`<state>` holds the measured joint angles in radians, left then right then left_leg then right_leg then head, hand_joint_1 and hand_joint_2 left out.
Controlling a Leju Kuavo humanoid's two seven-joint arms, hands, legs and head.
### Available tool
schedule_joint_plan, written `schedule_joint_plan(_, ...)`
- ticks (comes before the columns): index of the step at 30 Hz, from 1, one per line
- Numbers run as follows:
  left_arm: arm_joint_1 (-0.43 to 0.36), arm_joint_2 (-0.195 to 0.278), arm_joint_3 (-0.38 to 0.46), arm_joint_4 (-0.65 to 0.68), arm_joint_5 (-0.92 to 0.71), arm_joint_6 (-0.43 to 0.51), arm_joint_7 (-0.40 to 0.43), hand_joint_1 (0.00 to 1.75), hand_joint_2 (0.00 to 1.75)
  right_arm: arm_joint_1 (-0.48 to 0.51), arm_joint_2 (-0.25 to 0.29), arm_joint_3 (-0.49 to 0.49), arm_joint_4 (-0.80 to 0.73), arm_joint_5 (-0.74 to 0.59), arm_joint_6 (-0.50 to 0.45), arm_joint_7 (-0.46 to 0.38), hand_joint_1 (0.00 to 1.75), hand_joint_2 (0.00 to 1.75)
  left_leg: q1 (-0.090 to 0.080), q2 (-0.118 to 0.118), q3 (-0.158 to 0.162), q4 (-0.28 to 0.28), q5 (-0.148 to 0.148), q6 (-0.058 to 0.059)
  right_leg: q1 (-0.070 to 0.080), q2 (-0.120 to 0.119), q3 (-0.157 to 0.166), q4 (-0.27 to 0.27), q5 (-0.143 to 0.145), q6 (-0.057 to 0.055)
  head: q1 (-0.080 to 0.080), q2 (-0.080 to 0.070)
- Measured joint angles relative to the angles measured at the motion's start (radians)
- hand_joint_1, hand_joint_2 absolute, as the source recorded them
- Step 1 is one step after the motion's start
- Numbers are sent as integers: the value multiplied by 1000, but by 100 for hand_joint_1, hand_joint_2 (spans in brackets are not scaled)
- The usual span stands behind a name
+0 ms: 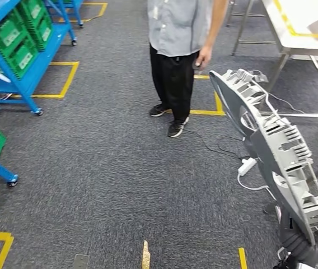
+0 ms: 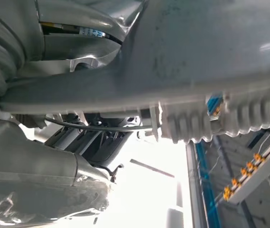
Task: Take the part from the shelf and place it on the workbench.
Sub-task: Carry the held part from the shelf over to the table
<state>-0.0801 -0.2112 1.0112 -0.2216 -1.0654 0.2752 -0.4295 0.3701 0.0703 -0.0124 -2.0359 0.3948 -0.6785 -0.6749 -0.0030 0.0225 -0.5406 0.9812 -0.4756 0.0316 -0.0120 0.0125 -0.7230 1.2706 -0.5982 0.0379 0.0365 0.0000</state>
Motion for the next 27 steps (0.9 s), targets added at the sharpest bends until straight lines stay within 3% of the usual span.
schedule_joint_plan(1,1,0,0,0,0,0,0,0,175,1,0,-1,0,0,0,0,175,175,0,14,0,0,-1,-1,-2,-4,-7,20,0,4,0,0)
schedule_joint_plan(2,0,0,0,0,0,0,0,0,175,2,0,-1,0,0,0,0,175,175,0,28,0,1,-2,-2,-4,-10,5,1,18,8,0,0)
schedule_joint_plan(4,-2,-1,0,0,0,-1,0,0,175,2,0,-2,0,0,0,0,175,175,0,51,2,5,-7,-9,-7,-44,77,-125,75,14,0,0)
schedule_joint_plan(6,-3,-2,0,0,0,-1,0,0,175,0,0,-3,0,-1,0,0,175,175,-6,68,3,15,-15,-20,-5,-77,138,-230,103,6,-1,0)
schedule_joint_plan(7,-3,-2,0,0,0,-2,0,0,175,0,0,-3,0,-2,0,0,175,175,-9,76,3,18,-17,-25,-3,-83,148,-249,103,-1,-3,0)
schedule_joint_plan(9,-5,-2,1,0,0,-2,0,0,175,3,0,-8,0,-3,0,0,175,175,-9,92,5,20,-20,-33,-1,-62,147,-249,105,-18,-8,0)
schedule_joint_plan(10,-7,-2,1,0,0,-2,0,0,175,4,0,-10,0,-3,0,0,175,175,-7,87,5,25,-27,-38,-1,-52,145,-250,108,-24,-8,0)
schedule_joint_plan(12,-8,-2,1,0,0,-2,-1,0,175,3,0,-13,-1,-3,0,0,175,175,-1,44,-15,81,-72,-49,-5,-32,144,-251,113,-36,-12,0)
schedule_joint_plan(14,-5,-2,1,0,0,-2,-1,0,175,2,0,-14,-1,-3,0,0,175,175,3,-2,-70,209,-142,-54,-5,-8,140,-251,116,-43,-16,0)
schedule_joint_plan(15,-3,-2,1,0,0,-2,-1,0,175,2,0,-14,-1,-3,0,0,175,175,3,-9,-98,269,-164,-54,-4,5,138,-251,118,-44,-16,0)
schedule_joint_plan(16,-2,-2,1,0,0,-2,-1,0,175,2,0,-14,-1,-3,0,0,175,175,3,-12,-113,300,-167,-53,-3,19,137,-251,119,-45,-17,0)
schedule_joint_plan(17,-1,-2,1,0,0,-2,-1,0,175,3,0,-14,-1,-3,0,0,175,175,3,-14,-112,294,-149,-49,-2,33,136,-251,120,-46,-17,0)
schedule_joint_plan(18,-1,-2,2,0,0,-2,-1,0,175,3,0,-14,-1,-3,0,0,175,175,3,-21,-94,253,-115,-42,-1,47,136,-251,121,-45,-17,0)
schedule_joint_plan(20,-1,0,2,0,0,-2,-1,0,175,3,0,-14,-1,-3,0,0,175,175,2,-65,-36,125,-45,-23,2,73,135,-250,125,-42,-16,0)
schedule_joint_plan(22,-2,1,2,0,0,-2,-1,0,175,2,0,-15,-1,-3,0,0,175,175,1,-104,-2,44,-21,-9,0,96,127,-249,130,-34,-17,0)
schedule_joint_plan(23,-3,2,2,0,0,-2,-1,0,175,2,0,-15,-1,-3,0,0,175,175,1,-105,1,34,-24,-6,-2,107,122,-250,134,-28,-17,0)
schedule_joint_plan(25,-5,0,2,0,0,-2,-1,0,175,6,1,-16,-1,-3,0,0,175,175,2,-82,4,19,-19,-7,-5,119,111,-252,139,-14,-19,0)
schedule_joint_plan(27,-6,-1,2,0,0,-1,-1,0,175,6,0,-17,-1,-3,0,0,175,175,6,-56,8,2,-9,-4,-1,77,86,-212,110,-6,-13,0)
